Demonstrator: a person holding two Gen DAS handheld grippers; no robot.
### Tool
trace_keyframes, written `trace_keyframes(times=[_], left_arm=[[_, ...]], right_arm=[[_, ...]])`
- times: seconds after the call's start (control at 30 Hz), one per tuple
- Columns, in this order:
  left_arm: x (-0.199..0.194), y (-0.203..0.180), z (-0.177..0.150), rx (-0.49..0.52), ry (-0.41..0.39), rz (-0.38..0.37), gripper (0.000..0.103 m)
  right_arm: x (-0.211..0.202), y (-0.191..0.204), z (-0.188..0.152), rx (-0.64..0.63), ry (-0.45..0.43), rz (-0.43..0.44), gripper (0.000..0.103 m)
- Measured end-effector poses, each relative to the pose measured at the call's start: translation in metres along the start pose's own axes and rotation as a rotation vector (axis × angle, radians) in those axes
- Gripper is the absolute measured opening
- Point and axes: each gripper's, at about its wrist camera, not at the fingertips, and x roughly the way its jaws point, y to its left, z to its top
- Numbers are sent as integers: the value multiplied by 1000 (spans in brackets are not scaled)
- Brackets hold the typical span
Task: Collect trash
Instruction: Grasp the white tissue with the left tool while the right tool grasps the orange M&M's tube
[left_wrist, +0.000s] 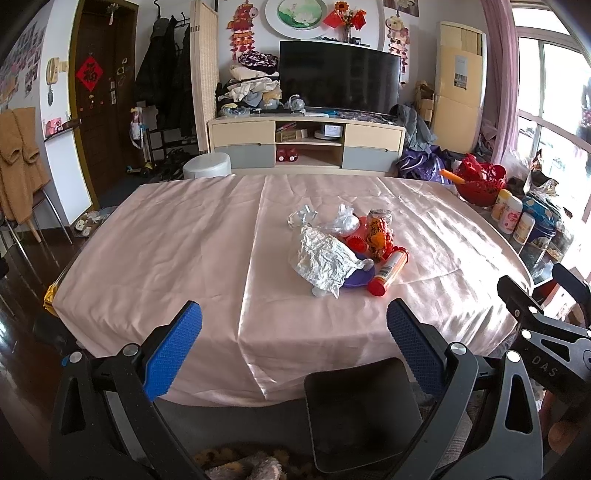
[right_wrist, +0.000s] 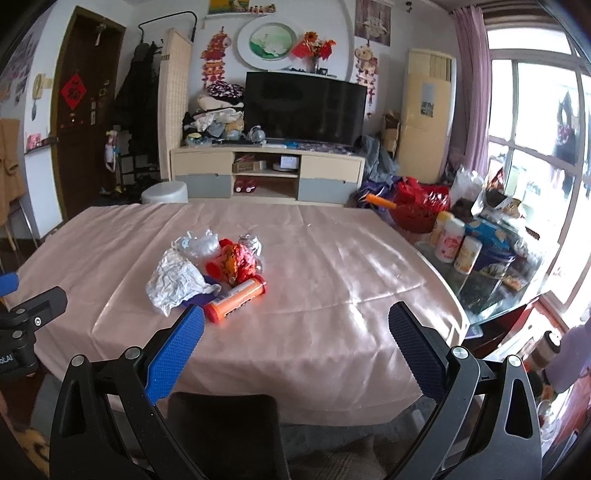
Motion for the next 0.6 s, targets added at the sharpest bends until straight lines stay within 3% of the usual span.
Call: trace_keyframes(times=[0.2, 0.47, 0.6], left_arm=[[13, 4, 4, 8, 22, 39, 95], [52, 22, 17, 65, 24, 60, 95], [89, 29, 17, 66, 92, 19, 95]], right_arm=[[16, -3, -1, -13, 38, -16, 100], [68, 1, -4, 32, 121, 24, 100], [100, 7, -5, 68, 159, 70, 100]])
